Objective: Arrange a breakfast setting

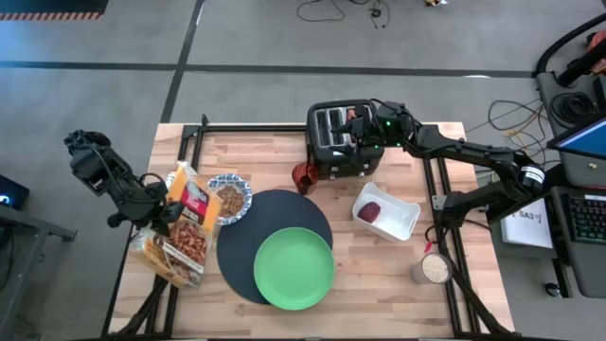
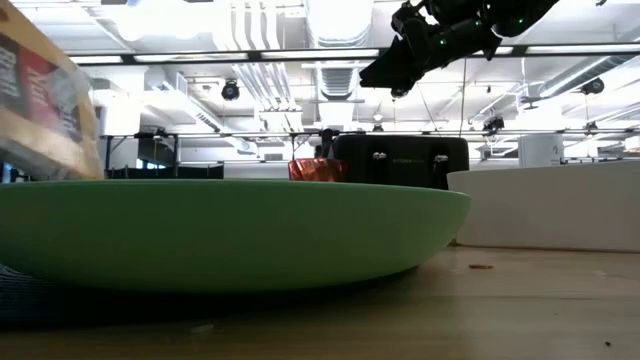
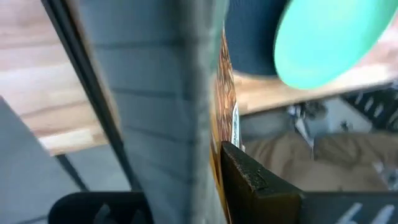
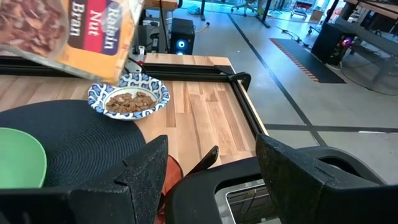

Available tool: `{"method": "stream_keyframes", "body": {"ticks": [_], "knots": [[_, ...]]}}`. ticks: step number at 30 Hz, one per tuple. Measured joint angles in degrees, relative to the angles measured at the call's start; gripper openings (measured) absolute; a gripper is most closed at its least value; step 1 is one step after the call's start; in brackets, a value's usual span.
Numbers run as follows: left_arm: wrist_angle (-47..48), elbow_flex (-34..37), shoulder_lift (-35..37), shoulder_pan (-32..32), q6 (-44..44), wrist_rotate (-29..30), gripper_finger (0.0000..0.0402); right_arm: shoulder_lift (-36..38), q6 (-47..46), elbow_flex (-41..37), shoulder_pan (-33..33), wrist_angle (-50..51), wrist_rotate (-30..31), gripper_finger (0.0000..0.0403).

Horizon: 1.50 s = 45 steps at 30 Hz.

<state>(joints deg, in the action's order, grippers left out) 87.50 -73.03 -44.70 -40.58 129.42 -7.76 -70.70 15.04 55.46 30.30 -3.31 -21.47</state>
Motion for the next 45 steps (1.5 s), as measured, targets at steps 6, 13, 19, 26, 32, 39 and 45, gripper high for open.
{"method": "stream_keyframes", "body": {"ticks": [6, 13, 19, 26, 32, 39, 45], "knots": [[0.96, -0.03, 1.9, 0.25, 0.82, -0.48, 0.0, 0.0, 0.17, 0.0, 0.0, 0.0, 0.0, 0.0233], [0.59, 0.07, 1.66, 1.18, 0.73, 1.44, 0.0, 0.0, 0.6, 0.0, 0.0, -0.02, 0.01, 0.0233], [1.47, 0.23, 1.66, 1.51, 0.85, 1.27, 0.0, 0.0, 0.56, 0.0, 0.0, -0.18, 0.02, 0.0233], [0.39, 1.89, 0.55, 1.49, 0.37, 0.84, 0.0, 0.0, 0.58, 0.0, 0.0, -0.17, 0.02, 0.0233], [0.43, 2.36, 1.03, 1.54, 0.62, -1.25, 0.0, 0.0, 1.18, 0.0, 0.0, -0.17, 0.02, 0.0233], [-2.88, 2.34, 1.62, 2.09, 0.06, 4.56, 0.0, 0.0, 1.54, 0.0, 0.0, -0.24, 0.02, 0.0233], [-1.78, 3.47, 2.69, 3.93, 0.02, 5.01, 0.0, 0.0, 1.63, 0.0, 0.0, -0.28, 0.02, 0.0233]]}}
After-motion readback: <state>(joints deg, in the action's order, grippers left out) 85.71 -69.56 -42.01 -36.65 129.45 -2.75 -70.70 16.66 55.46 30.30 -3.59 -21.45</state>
